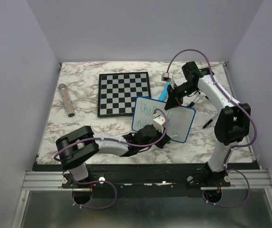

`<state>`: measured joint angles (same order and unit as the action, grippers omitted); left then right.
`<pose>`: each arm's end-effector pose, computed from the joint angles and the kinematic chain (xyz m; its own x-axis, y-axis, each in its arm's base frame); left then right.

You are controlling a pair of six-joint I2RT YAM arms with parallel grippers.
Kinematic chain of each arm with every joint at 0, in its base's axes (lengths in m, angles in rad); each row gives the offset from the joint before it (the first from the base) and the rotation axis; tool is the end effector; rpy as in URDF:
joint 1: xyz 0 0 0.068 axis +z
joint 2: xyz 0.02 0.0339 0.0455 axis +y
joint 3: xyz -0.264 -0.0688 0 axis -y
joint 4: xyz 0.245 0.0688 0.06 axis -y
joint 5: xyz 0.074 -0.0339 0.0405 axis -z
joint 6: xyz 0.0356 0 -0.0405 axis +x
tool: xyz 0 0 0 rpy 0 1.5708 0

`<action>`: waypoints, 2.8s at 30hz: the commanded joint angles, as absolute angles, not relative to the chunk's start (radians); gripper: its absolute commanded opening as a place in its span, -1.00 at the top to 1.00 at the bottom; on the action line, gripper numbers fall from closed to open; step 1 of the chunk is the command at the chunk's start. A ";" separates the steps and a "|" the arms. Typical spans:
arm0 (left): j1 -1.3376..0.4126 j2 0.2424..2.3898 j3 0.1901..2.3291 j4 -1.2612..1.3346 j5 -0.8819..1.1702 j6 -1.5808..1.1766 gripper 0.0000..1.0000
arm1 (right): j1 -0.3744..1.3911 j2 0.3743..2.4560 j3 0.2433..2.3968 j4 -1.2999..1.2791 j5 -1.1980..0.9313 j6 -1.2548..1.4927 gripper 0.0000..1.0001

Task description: Write a sentence on the whiteboard

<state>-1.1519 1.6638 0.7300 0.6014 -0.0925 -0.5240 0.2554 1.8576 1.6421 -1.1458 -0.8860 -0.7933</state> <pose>0.1421 -0.3110 0.1794 -0.5523 0.0155 -0.8335 0.6904 0.5689 -0.4469 0.3481 0.1194 0.2785 -0.4389 -0.5805 -0.6858 -0.8959 0.2247 0.3833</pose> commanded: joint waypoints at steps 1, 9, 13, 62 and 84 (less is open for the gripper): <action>-1.150 1.680 0.761 0.578 -0.135 -0.515 1.00 | 0.265 1.855 1.641 -1.127 -0.897 -0.811 0.99; -1.143 1.683 0.773 0.558 -0.149 -0.515 1.00 | 0.265 1.853 1.641 -1.127 -0.897 -0.811 0.99; -1.140 1.689 0.781 0.560 -0.140 -0.515 1.00 | 0.265 1.855 1.641 -1.127 -0.899 -0.811 0.99; -1.121 1.657 0.773 0.531 -0.164 -0.531 1.00 | 0.267 1.855 1.641 -1.132 -0.899 -0.816 0.99; -1.121 1.638 0.770 0.581 -0.137 -0.514 1.00 | 0.265 1.856 1.641 -1.132 -0.900 -0.815 0.99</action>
